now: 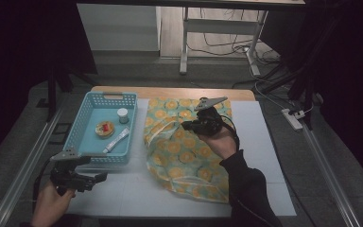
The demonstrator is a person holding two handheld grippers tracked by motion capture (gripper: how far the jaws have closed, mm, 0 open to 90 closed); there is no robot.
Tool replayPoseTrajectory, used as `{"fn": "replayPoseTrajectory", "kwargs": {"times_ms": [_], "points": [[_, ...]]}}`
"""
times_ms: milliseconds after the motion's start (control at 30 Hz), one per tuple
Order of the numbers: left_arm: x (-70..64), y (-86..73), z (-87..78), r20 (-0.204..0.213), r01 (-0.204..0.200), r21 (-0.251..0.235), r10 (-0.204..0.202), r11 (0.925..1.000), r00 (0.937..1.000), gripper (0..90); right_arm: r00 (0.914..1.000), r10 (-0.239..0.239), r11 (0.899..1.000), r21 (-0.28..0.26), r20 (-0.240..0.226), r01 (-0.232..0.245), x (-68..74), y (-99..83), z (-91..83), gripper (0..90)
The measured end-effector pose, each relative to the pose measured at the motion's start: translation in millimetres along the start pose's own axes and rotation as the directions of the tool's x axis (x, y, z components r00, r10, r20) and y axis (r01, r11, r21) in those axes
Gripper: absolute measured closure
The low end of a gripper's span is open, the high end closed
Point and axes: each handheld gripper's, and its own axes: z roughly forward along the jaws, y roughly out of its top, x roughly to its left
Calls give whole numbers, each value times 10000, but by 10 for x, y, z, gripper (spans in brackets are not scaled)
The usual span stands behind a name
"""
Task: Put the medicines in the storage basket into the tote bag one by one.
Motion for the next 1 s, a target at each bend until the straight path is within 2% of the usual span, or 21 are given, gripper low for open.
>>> {"fn": "replayPoseTrajectory", "kwargs": {"times_ms": [300, 733, 1000], "points": [[103, 160, 17, -375, 67, -20, -68, 10000, 9993, 1, 10000, -4, 10000, -34, 5, 4, 4, 5, -7, 896], [280, 417, 104, -965, -152, 427, 192, 9990, 9952, 5, 10000, -51, 9999, -127, -1, 51, 6, 11, -17, 896], [424, 586, 171, -1007, 100, 475, -52, 9988, 9949, 4, 10000, -57, 9998, -186, -6, 57, 10, 12, -25, 896]]}}
